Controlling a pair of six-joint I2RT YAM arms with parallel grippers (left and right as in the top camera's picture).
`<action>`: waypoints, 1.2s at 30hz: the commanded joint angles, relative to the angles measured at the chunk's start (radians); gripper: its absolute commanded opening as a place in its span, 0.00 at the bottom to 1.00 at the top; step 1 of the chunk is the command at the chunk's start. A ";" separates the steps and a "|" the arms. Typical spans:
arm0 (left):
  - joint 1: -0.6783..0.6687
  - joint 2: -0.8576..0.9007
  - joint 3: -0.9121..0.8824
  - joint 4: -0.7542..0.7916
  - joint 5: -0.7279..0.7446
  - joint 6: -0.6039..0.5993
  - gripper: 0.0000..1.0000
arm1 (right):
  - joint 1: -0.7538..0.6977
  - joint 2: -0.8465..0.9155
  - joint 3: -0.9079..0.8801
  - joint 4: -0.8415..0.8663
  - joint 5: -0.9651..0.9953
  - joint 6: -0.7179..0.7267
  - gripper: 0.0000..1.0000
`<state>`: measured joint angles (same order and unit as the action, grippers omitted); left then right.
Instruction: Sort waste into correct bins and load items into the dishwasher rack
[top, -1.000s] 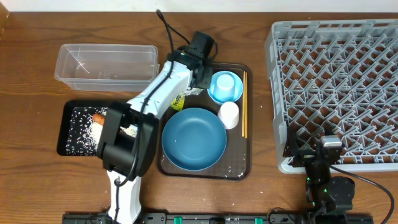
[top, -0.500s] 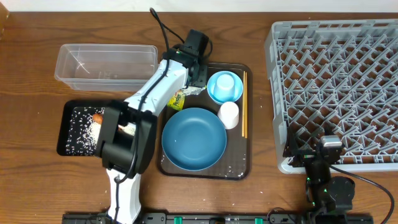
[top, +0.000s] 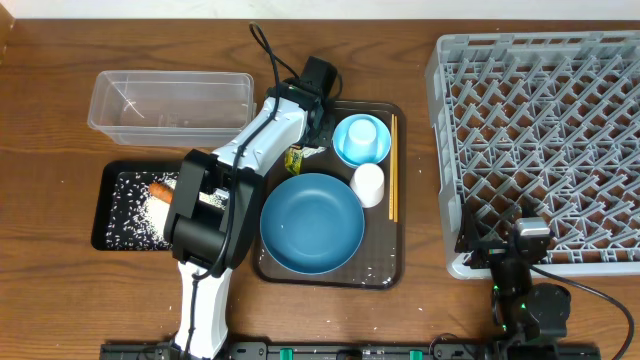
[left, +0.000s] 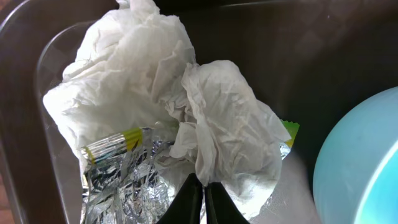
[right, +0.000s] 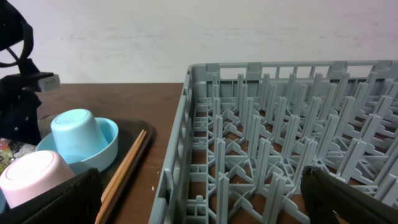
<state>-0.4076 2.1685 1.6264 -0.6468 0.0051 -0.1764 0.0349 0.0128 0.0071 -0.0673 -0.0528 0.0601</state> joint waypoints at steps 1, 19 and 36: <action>-0.002 -0.020 -0.005 -0.016 0.012 0.006 0.06 | 0.003 -0.003 -0.002 -0.004 0.000 0.010 0.99; -0.035 -0.200 -0.005 -0.059 0.013 -0.009 0.06 | 0.003 -0.003 -0.002 -0.004 0.000 0.010 0.99; 0.050 -0.155 -0.005 -0.166 -0.025 0.032 0.64 | 0.003 -0.003 -0.002 -0.004 0.000 0.010 0.99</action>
<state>-0.3962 1.9923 1.6253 -0.7784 -0.0368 -0.1566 0.0349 0.0128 0.0071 -0.0673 -0.0528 0.0601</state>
